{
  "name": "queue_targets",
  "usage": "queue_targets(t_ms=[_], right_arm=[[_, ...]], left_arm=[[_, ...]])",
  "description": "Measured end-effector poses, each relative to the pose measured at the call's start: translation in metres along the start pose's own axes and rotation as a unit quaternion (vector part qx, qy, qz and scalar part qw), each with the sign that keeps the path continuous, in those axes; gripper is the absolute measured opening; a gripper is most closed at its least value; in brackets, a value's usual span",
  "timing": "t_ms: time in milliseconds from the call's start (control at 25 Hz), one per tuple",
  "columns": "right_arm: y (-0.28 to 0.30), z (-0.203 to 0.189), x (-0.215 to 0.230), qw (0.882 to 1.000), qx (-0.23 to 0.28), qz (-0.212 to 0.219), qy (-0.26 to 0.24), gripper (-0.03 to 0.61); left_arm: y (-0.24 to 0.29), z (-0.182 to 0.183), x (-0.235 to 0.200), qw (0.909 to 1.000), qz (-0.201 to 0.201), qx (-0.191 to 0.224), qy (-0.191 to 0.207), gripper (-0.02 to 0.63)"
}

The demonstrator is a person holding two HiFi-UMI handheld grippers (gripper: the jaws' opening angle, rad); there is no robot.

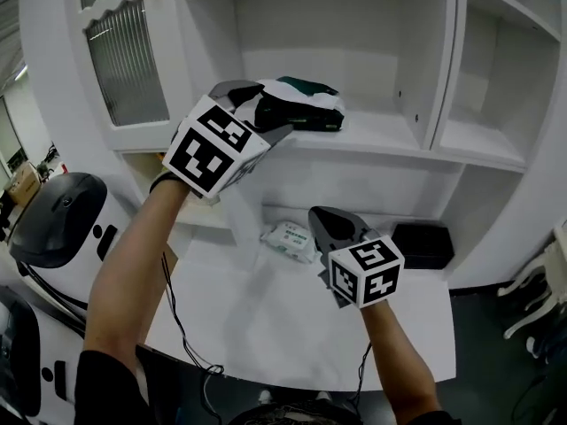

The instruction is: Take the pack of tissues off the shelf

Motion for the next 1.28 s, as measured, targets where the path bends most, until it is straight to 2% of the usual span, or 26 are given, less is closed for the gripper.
queue_targets(t_ms=[200,320,480,720,880,1280], right_arm=[[-0.001,-0.007,0.002,0.999,-0.014,-0.031,0.006,0.005],[-0.006,-0.012,0.005,0.999,-0.019,-0.049,0.013,0.005],[-0.013,-0.016,0.01,0.997,-0.024,-0.068,0.021,0.005],[-0.02,-0.02,0.014,0.994,-0.031,-0.096,0.03,0.005],[-0.023,-0.022,0.015,0.991,-0.035,-0.12,0.037,0.005],[-0.031,-0.02,0.002,0.987,-0.05,-0.147,0.033,0.005]], left_arm=[[0.021,0.007,0.007,0.9964,-0.037,-0.027,0.072,0.311],[0.031,0.005,0.009,0.9928,-0.057,-0.042,0.097,0.307],[0.042,0.001,0.009,0.9894,-0.072,-0.055,0.114,0.259],[0.049,0.001,0.011,0.9862,-0.096,-0.06,0.121,0.241],[0.051,-0.004,0.017,0.982,-0.112,-0.071,0.134,0.193],[0.055,-0.013,0.026,0.9786,-0.128,-0.057,0.151,0.089]])
Point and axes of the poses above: the fingertips, and each gripper's own axes: y forward along the fingers, x to its right, z out of its top, the point moved 3 cm from there along -y, backward along the fingers, and after that the axes turned 15 degrees about -y, right-handed, at the moved point
